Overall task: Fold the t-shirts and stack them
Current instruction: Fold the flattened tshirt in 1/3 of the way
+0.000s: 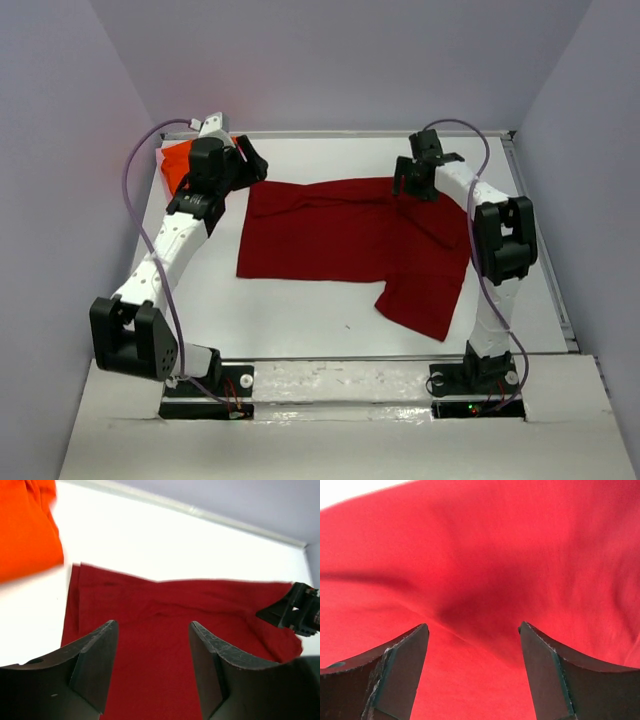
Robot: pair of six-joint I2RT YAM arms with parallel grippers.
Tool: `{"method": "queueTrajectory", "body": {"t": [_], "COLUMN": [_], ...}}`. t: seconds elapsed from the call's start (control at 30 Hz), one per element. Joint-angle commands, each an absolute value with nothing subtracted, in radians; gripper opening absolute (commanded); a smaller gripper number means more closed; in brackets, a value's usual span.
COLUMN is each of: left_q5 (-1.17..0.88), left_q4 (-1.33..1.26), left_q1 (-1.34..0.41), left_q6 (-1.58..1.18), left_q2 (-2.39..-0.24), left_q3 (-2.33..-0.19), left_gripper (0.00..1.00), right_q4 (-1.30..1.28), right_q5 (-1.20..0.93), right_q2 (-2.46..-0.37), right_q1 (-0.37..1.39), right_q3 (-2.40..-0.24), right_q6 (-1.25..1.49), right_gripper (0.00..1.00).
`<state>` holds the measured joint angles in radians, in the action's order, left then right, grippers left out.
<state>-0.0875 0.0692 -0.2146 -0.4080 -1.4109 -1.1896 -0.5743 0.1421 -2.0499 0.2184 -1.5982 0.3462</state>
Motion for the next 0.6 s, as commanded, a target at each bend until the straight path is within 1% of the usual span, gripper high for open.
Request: {"method": "queueTrajectory", "body": {"t": [0.0, 0.07, 0.2, 0.23, 0.27, 0.37, 0.47, 0.57], "left_q5": [-0.044, -0.044, -0.109, -0.136, -0.211, -0.294, -0.262, -0.253], "left_q4": [-0.07, -0.078, -0.064, -0.063, -0.078, -0.115, -0.107, -0.1], "left_q1": [-0.212, -0.207, -0.166, -0.143, -0.094, -0.051, -0.051, -0.06], "left_q6": [-0.376, -0.388, -0.409, -0.425, -0.466, -0.509, -0.494, -0.48], "left_q2": [-1.281, -1.282, -1.301, -1.304, -1.307, -1.31, -1.305, -1.299], "left_q3": [-1.088, -1.075, -1.107, -1.104, -1.089, -1.066, -1.058, -1.058], "left_gripper": [0.68, 0.68, 0.68, 0.68, 0.68, 0.68, 0.68, 0.68], "right_q4": [-0.586, -0.615, -0.66, -0.667, -0.675, -0.684, -0.686, -0.673], "right_q5": [0.136, 0.147, 0.132, 0.133, 0.135, 0.126, 0.117, 0.106], "right_q2": [-2.029, -2.043, -2.115, -2.155, -2.178, -2.273, -2.344, -2.371], "right_q1": [0.242, 0.267, 0.308, 0.32, 0.342, 0.362, 0.388, 0.411], "right_q3": [-1.788, -1.857, -1.971, -1.994, -2.032, -2.11, -2.149, -2.151], "right_q6": [0.318, 0.308, 0.304, 0.301, 0.301, 0.304, 0.313, 0.324], "right_gripper": [0.79, 0.79, 0.79, 0.79, 0.79, 0.79, 0.79, 0.78]}}
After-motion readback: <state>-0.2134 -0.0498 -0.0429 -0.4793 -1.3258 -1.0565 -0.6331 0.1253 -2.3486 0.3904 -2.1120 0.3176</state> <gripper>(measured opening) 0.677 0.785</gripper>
